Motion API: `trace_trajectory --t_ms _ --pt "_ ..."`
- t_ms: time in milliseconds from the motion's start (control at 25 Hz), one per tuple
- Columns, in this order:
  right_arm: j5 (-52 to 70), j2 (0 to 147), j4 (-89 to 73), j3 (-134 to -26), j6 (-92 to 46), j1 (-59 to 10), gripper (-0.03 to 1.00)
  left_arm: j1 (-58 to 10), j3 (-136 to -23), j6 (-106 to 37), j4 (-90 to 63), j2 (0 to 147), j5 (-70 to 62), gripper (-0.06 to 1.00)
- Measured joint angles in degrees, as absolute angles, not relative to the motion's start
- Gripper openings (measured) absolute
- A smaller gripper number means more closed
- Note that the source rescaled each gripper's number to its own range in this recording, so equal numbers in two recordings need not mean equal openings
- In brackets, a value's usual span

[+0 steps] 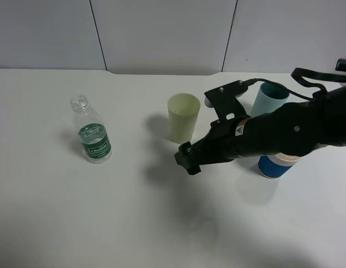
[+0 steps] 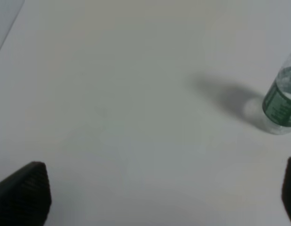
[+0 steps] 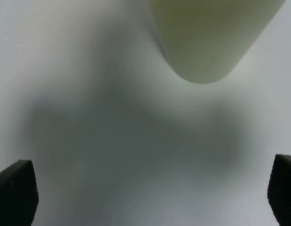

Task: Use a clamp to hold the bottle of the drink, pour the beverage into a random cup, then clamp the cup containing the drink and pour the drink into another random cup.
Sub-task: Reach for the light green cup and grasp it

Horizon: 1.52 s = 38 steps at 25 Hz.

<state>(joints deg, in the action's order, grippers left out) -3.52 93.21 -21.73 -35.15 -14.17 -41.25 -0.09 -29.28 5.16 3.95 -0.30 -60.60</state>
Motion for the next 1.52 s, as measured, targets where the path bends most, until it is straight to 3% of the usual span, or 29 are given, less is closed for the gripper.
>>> trace_trajectory --t_ms 120,520,640,680,1280,1520 --pt "-4.1 93.21 -22.03 -35.15 -14.55 -41.25 0.93 -0.09 -29.28 5.16 3.95 -0.3 -60.6 1.0" --pt "-4.18 93.21 40.03 -35.15 47.58 -41.25 0.93 -0.09 -29.28 5.16 3.95 -0.3 -60.6 1.0" --pt "8.13 93.21 66.16 -35.15 76.43 -41.31 0.93 -0.09 -29.28 5.16 3.95 -0.3 -60.6 1.0" --pt "10.75 93.21 70.14 -35.15 80.33 -41.31 0.93 -0.09 -29.28 5.16 3.95 -0.3 -60.6 1.0" --pt "17.99 93.21 93.28 -35.15 99.86 -42.63 0.93 -0.09 -29.28 5.16 3.95 -0.3 -60.6 1.0" --pt "18.33 93.81 95.65 -35.15 103.08 -42.88 0.93 -0.09 -29.28 5.16 3.95 -0.3 -60.6 1.0"
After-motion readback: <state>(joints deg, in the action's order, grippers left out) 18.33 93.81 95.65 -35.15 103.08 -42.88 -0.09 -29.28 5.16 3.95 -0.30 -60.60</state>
